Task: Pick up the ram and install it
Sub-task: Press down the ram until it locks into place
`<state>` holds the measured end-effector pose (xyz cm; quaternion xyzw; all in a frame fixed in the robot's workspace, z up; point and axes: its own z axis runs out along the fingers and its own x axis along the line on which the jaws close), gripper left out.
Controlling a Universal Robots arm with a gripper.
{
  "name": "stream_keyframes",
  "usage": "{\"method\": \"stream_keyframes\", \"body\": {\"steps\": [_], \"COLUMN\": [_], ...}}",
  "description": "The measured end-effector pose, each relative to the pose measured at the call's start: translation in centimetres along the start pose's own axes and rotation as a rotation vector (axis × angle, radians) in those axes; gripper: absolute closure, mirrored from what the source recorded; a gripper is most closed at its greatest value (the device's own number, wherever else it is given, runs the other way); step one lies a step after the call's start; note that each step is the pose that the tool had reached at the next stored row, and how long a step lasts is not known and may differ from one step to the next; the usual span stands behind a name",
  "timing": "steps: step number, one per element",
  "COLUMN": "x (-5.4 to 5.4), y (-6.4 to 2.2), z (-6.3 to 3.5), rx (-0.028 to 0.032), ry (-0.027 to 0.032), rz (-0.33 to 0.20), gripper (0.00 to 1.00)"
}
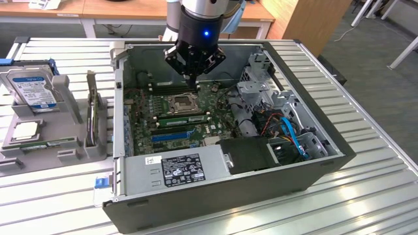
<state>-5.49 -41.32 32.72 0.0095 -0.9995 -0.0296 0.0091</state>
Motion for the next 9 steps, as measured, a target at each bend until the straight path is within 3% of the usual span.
{"method": "stream_keyframes", "body": {"steps": [9], "x": [0.0], "y": [-0.01], "z": [0.16], "rx": [0.0], "ry": [0.0], "rz": [0.0], "gripper": [0.9]}}
